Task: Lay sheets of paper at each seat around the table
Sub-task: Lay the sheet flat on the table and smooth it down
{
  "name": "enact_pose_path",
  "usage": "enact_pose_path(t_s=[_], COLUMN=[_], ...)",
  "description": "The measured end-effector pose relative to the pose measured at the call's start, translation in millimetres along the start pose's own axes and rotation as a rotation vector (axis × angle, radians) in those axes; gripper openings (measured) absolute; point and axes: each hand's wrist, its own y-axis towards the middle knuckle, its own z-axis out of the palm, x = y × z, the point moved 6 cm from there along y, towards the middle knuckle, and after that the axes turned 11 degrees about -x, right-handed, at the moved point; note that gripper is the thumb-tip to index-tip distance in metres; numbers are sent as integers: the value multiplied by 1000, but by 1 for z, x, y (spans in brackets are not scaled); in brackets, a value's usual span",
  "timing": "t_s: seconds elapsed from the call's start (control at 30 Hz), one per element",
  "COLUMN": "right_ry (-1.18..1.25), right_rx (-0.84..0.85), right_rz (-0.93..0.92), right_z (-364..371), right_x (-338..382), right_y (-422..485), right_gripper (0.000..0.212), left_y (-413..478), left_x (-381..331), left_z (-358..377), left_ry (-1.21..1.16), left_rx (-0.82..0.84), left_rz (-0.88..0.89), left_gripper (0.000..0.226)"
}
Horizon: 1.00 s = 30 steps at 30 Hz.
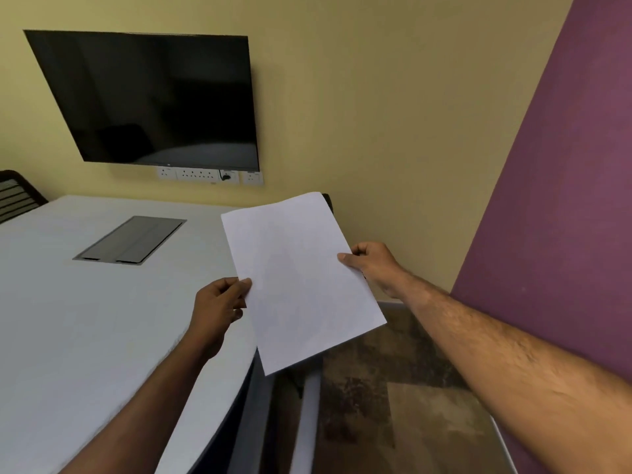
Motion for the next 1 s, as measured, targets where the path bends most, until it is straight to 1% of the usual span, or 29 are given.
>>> enact_pose_path(t_s=[0.17, 0.3, 0.37, 0.4, 0.5, 0.6, 0.7, 0.87, 1.0], right_ry=[-10, 3, 7, 9, 2, -6, -1, 28, 46], right_rx=[57, 95, 108, 116, 164, 198, 215, 264, 312], right_rz=[-16, -36, -47, -52, -67, -88, -96, -84, -73], right_z=[-29, -37, -38, -37, -26, -11, 5, 32, 62], right_x=[-7, -6, -6, -6, -5, -2, 5, 15, 17], right_y=[47, 85, 106, 118, 152, 194, 238, 305, 348], right_gripper=[20, 27, 28, 25, 16, 16, 24, 23, 16], left_y=[-6, 1, 12, 20, 49, 86, 124, 180, 215], left_x=[-1, 0, 2, 2, 5, 4, 0, -1, 1], left_z=[49, 74, 84, 89, 103, 113, 124, 137, 142], left_ry=[-31, -27, -26, -26, -15, -29, -44, -69, -75], left_rx=[-74, -102, -117, -121, -141, -178, -210, -242, -321], left_rz=[-4, -5, -10, -10, 3, 18, 29, 29, 24], left_gripper=[14, 21, 19, 17, 16, 16, 15, 15, 21])
